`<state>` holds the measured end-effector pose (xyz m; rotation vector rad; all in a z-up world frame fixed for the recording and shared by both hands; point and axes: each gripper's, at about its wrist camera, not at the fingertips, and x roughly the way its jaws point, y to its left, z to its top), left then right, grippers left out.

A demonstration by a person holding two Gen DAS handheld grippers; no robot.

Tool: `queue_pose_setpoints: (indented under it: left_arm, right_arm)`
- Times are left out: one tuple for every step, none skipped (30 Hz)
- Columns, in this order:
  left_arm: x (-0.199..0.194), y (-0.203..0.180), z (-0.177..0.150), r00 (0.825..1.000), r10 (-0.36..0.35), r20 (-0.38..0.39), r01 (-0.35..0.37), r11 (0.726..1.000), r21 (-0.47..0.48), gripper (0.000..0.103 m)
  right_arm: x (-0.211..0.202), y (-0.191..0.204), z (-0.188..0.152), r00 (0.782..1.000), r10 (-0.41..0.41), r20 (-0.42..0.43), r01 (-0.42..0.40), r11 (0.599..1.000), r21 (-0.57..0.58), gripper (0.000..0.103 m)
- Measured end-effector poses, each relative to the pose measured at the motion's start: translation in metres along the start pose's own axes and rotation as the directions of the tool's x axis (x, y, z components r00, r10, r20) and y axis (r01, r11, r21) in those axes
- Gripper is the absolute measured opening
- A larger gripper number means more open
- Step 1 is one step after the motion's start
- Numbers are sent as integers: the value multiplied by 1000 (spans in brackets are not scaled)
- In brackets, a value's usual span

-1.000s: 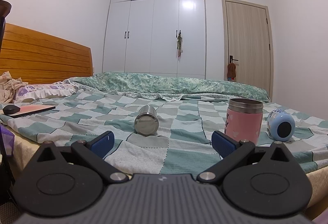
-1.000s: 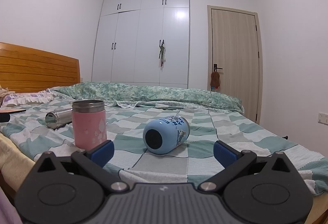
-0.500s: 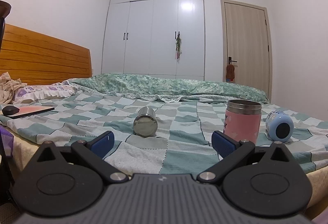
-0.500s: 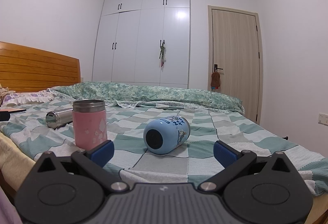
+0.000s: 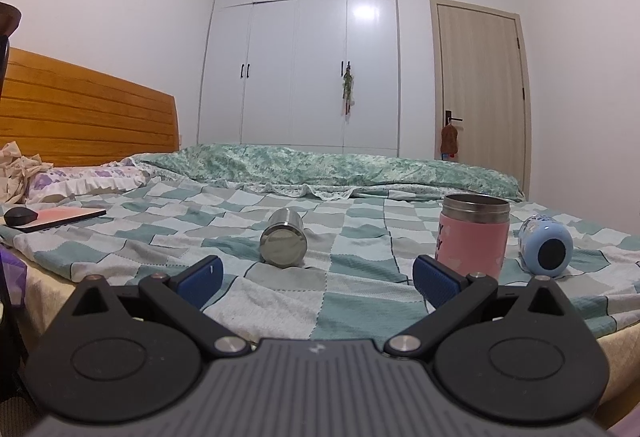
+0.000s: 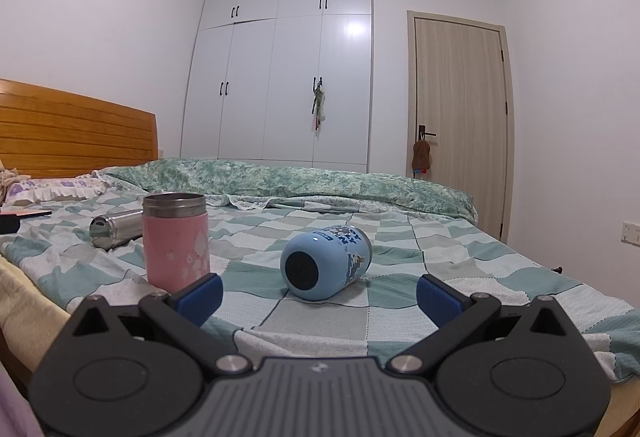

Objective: Flip cup upright

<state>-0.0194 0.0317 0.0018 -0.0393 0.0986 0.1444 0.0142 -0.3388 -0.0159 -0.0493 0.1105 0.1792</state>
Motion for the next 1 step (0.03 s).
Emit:
queue_pose_setpoints:
  left_arm:
    - [0,0,0,1000,0,3,0,1000,-1,103]
  right_arm:
    - [0,0,0,1000,0,0,0,1000,0,103]
